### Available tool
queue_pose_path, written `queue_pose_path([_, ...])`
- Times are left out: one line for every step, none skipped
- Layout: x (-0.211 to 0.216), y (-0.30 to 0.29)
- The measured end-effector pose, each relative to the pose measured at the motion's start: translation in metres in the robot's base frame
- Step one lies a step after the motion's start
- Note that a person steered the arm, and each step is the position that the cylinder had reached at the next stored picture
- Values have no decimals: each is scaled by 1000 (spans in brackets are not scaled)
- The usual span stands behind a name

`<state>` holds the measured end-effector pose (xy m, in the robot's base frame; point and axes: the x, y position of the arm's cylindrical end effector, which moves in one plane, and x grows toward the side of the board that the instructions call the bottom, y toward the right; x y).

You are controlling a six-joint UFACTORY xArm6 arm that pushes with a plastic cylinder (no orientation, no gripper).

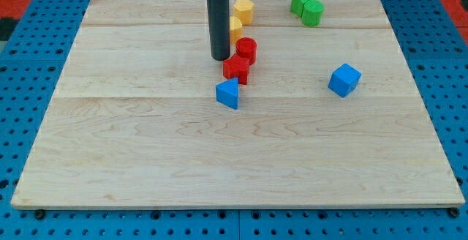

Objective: Move the red star down to the red circle

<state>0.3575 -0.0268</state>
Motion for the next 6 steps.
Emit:
queue_pose_path([15, 0])
queue_pose_path([17, 8])
queue_pose_path([17, 18])
queue_pose_path([17, 14])
queue_pose_path([0, -13])
queue_pose_path([-12, -15])
